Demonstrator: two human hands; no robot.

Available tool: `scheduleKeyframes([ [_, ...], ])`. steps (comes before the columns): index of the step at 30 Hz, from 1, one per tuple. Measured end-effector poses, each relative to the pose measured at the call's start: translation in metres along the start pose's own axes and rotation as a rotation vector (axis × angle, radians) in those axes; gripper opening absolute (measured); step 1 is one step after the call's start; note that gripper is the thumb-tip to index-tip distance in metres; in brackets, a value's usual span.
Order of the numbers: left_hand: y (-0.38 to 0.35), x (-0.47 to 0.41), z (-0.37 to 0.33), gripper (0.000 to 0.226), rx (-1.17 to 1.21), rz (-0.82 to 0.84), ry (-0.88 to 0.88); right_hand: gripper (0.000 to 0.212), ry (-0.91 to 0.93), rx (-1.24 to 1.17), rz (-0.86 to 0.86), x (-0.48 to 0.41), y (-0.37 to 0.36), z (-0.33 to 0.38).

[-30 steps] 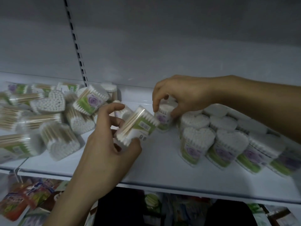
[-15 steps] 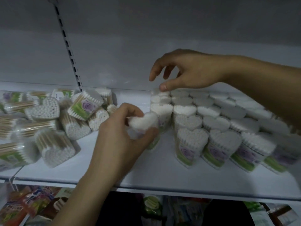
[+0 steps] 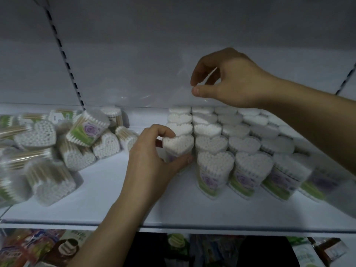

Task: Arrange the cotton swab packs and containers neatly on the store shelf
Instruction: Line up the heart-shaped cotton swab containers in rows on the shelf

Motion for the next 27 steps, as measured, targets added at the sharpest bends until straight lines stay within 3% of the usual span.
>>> scheduleKeyframes([
  [6,-0.004,0.001,0.005,0.058,0.071,0.006,0.046,0.005,-0.063,-0.186,-0.187,0.02,0.007,0.017],
  [12,-0.005,0.009,0.007,0.083,0.128,0.061,0.056,0.014,-0.024,-0.336,-0.618,0.081,0.002,0.031],
  [15,-0.005,0.009,0.01,0.1,0.059,0.083,0.097,0.022,-0.074,-0.372,-0.613,0.098,-0.027,0.045],
  [22,-0.004,0.015,0.006,0.085,0.023,0.143,0.133,0.029,-0.202,-0.437,-0.572,0.124,-0.069,0.058],
  [25,0.011,0.028,0.004,0.099,-0.131,0.122,0.182,0.029,-0.208,-0.458,-0.576,0.125,-0.065,0.064],
  [27,0.033,0.044,-0.004,0.088,-0.259,0.061,0.137,0.028,-0.193,-0.507,-0.556,0.118,-0.063,0.072],
])
Point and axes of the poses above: each hand's wrist, its own x-axis away from the middle knuckle, its own y-axis out of the back of the hand, z = x × y, the point moved 3 cm from there along -x, towards the middle knuckle, and after that the axes turned 3 degrees about z, right-handed, at the moved point
